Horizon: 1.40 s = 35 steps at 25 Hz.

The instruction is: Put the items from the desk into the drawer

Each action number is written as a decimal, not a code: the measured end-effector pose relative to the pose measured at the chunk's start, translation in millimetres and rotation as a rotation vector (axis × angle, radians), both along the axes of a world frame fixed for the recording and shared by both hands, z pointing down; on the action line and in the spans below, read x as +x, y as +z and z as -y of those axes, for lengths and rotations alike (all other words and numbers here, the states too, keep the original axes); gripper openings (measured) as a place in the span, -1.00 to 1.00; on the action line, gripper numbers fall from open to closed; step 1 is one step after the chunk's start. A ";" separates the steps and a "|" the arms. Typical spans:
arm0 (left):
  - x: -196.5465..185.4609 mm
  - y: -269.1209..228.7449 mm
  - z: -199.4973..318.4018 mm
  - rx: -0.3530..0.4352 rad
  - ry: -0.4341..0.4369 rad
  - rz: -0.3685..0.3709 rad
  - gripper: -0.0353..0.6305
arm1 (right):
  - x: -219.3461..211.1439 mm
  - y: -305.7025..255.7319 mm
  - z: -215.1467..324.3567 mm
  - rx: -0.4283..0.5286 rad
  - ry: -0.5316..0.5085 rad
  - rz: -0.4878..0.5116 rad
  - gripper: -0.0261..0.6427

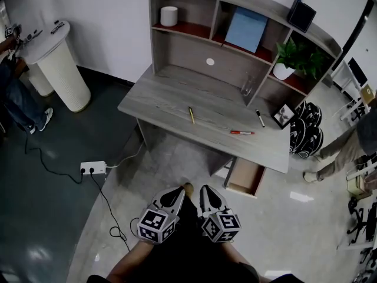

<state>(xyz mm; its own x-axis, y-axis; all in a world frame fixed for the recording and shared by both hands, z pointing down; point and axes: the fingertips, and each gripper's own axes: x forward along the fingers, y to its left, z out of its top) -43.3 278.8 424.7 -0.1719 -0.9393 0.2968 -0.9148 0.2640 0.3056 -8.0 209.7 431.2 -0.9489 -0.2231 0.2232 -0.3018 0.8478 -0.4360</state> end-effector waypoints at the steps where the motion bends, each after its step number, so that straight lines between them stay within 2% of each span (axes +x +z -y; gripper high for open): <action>1: -9.0 -0.2 6.0 0.002 -0.008 -0.002 -0.89 | -8.5 -0.2 7.1 0.001 -0.003 -0.001 -0.88; 14: -117.6 -6.4 85.3 0.010 -0.064 -0.015 -0.89 | -118.6 -10.3 97.1 0.018 -0.037 -0.006 -0.88; 25: -180.5 1.0 155.9 -0.002 -0.036 -0.022 -0.89 | -183.8 -4.0 168.3 0.004 -0.014 -0.003 -0.88; 30: -205.7 6.3 176.1 -0.013 -0.030 -0.018 -0.89 | -202.0 10.5 188.0 -0.002 0.011 -0.041 -0.88; 35: -219.5 13.4 186.3 -0.038 -0.006 -0.028 -0.89 | -213.9 29.2 190.6 -0.027 0.025 -0.143 -0.88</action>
